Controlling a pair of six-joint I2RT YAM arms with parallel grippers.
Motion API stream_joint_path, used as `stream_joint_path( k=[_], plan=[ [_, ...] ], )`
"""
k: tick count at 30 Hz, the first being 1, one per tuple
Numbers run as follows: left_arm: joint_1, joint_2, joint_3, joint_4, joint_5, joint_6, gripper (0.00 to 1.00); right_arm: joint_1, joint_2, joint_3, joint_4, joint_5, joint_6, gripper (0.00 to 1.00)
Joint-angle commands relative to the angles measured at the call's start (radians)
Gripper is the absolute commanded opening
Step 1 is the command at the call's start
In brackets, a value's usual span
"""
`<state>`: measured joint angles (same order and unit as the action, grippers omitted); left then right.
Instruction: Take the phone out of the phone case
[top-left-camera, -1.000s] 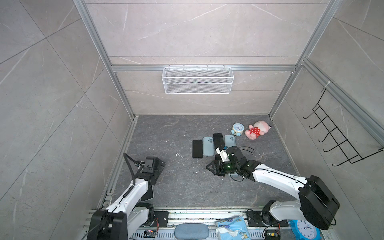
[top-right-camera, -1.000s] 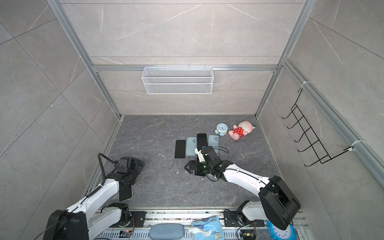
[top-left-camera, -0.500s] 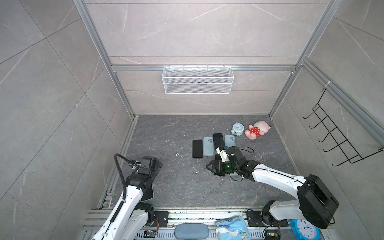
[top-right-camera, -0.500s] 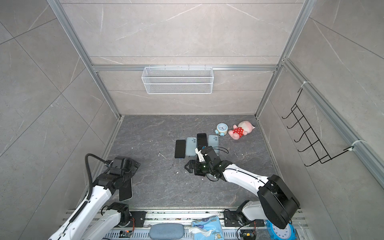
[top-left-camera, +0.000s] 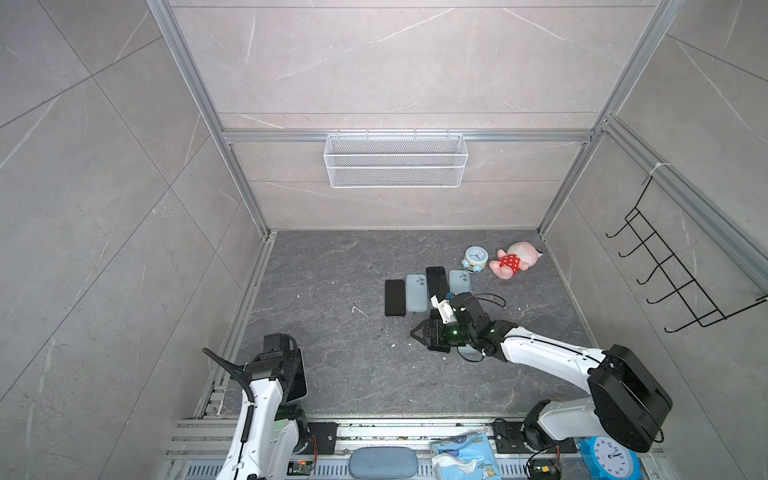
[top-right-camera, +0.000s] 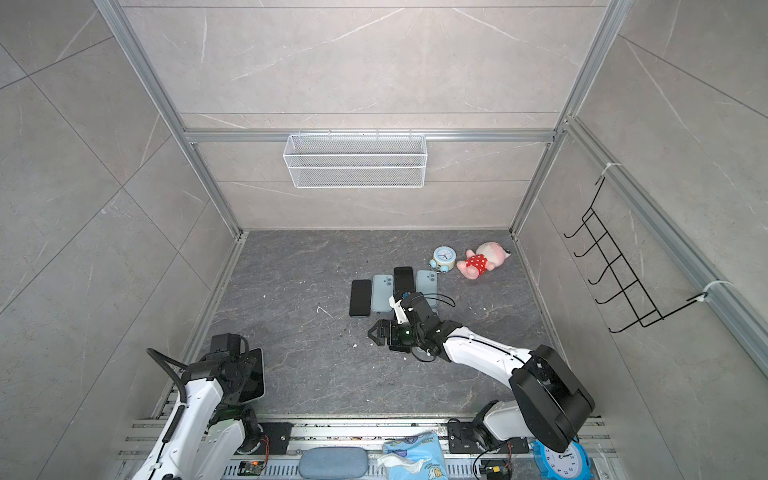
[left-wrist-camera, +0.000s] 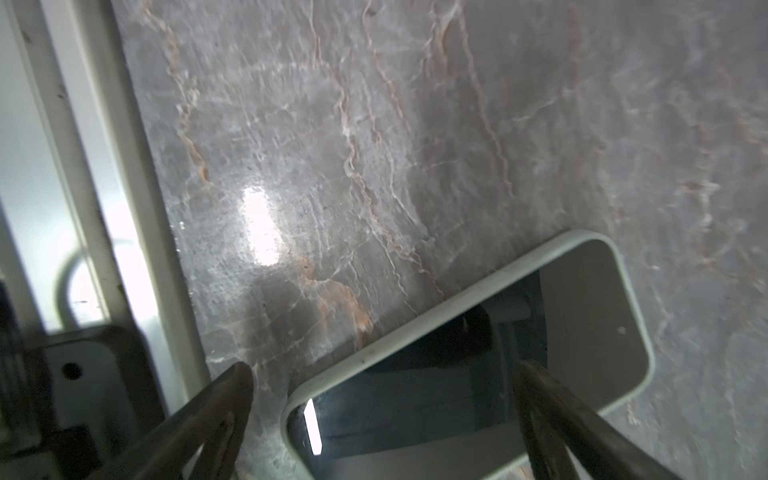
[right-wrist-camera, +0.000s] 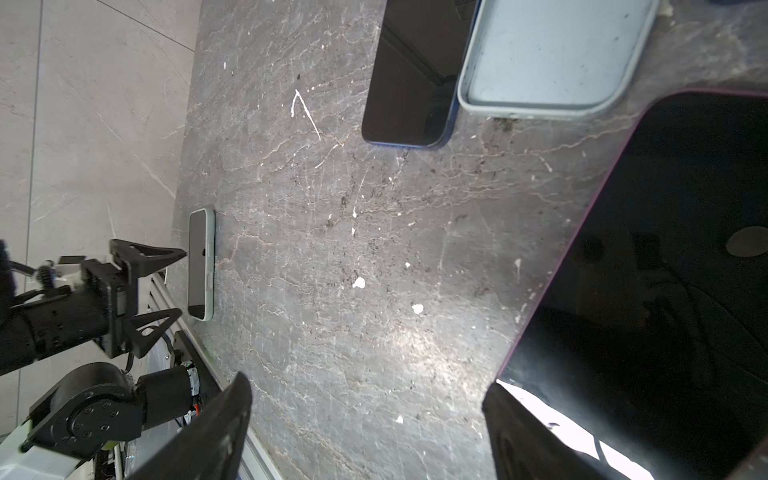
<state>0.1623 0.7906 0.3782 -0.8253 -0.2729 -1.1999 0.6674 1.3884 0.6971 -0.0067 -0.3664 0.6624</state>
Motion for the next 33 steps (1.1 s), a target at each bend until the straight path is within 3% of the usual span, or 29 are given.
stream_joint_path(
  k=[1, 5, 9, 13, 17, 21, 25, 29, 33],
  plan=[
    [0.009, 0.024, -0.031, 0.143, 0.120, 0.043, 1.00, 0.005, -0.024, -0.015, -0.017, 0.007, 0.000, 0.89],
    [0.009, 0.064, -0.112, 0.411, 0.299, 0.055, 1.00, 0.006, -0.015, -0.012, -0.014, 0.007, 0.002, 0.89],
    [-0.024, 0.123, -0.133, 0.539, 0.397, 0.049, 0.99, 0.005, -0.011, -0.009, -0.006, 0.009, 0.009, 0.89],
    [-0.231, 0.211, -0.107, 0.688, 0.359, 0.010, 1.00, 0.006, 0.015, 0.000, 0.012, 0.007, 0.017, 0.89],
    [-0.318, 0.333, -0.002, 0.647, 0.325, 0.027, 0.99, 0.008, 0.041, 0.005, 0.030, -0.005, 0.032, 0.88],
    [-0.342, 0.315, 0.135, 0.348, 0.203, 0.149, 0.99, 0.010, 0.019, -0.009, 0.023, 0.005, 0.033, 0.88],
    [-0.360, 0.383, 0.198, 0.250, 0.184, 0.277, 1.00, 0.011, 0.018, -0.015, 0.029, 0.009, 0.039, 0.88],
    [-0.547, 0.536, 0.320, 0.138, 0.029, 0.316, 1.00, 0.014, 0.009, 0.001, 0.030, 0.002, 0.047, 0.88],
    [-0.592, 0.637, 0.357, 0.120, 0.009, 0.354, 1.00, 0.018, -0.013, 0.013, 0.007, 0.009, 0.041, 0.88]
  ],
)
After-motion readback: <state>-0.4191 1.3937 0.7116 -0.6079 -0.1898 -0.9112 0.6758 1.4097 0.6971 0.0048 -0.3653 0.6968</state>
